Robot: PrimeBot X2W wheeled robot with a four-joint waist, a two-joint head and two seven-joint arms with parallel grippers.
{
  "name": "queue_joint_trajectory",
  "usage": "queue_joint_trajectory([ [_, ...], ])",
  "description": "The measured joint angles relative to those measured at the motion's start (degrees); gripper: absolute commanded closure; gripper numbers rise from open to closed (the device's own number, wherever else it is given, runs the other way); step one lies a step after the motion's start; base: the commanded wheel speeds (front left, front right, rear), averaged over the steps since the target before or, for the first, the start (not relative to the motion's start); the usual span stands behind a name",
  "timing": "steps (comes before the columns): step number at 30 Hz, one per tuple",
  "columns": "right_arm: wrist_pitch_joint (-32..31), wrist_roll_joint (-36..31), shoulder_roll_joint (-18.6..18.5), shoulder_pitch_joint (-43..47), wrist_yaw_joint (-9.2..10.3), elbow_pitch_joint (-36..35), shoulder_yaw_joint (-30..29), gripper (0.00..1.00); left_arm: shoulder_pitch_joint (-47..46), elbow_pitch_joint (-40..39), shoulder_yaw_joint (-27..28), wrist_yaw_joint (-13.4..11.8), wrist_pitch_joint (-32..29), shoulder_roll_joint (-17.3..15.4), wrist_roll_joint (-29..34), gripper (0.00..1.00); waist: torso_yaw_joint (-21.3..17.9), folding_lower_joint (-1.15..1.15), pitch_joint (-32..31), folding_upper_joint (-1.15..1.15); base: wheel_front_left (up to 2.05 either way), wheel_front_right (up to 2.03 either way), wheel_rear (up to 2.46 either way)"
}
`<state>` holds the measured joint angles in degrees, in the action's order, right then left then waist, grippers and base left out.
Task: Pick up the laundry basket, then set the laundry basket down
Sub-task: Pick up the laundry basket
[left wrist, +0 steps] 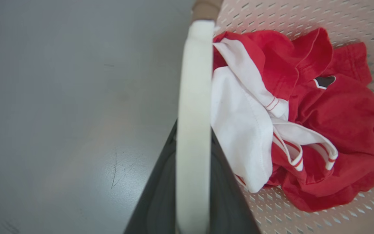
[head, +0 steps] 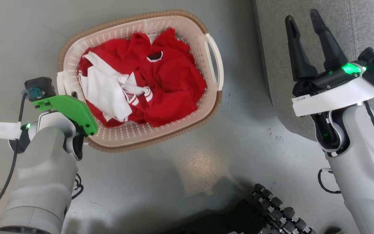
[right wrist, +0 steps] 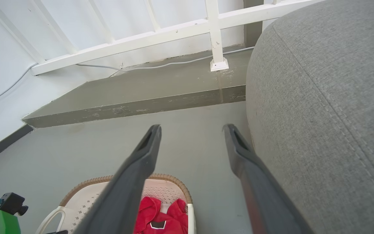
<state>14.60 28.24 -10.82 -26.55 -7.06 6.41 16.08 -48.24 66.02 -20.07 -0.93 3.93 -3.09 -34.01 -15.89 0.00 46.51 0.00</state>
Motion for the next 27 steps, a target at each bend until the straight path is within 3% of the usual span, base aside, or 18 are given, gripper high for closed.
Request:
queue_joint_trajectory([
  [6, 0.0, 0.02, 0.01, -0.01, 0.0, 0.1, 0.45, 0.0, -0.01, 1.52, -0.09, 0.91, -0.69, 0.19, -0.03, 1.0, 0.03, 0.0, -0.62, 0.0, 0.0, 0.0, 0.0],
  [7, 0.0, 0.07, 0.01, -0.01, 0.0, 0.13, 0.47, 0.0, -0.01, 1.66, 0.27, 0.9, -0.21, 0.23, -0.19, 0.92, 0.03, 0.0, -0.72, 0.0, 0.0, 0.0, 0.0],
  [8, 0.0, 0.09, 0.01, -0.01, 0.0, 0.19, 0.49, 0.0, -0.01, 1.76, 0.49, 0.9, -0.09, 0.25, -0.34, 0.43, 0.04, 0.0, -0.82, 0.0, 0.0, 0.0, 0.0],
  [9, 0.0, 0.09, 0.01, -0.01, 0.0, 0.24, 0.51, 0.0, -0.01, 1.83, 0.63, 0.9, -0.05, 0.25, -0.51, 0.0, 0.04, 0.0, -0.91, 0.0, 0.0, 0.0, 0.0],
  [27, 0.0, 0.11, 0.43, 0.15, -0.01, 3.22, -0.25, 0.0, 1.86, 3.07, 0.89, 2.6, 8.47, 0.59, -1.01, 0.0, 0.73, 0.0, -7.11, 0.0, 0.0, 0.0, 0.0],
])
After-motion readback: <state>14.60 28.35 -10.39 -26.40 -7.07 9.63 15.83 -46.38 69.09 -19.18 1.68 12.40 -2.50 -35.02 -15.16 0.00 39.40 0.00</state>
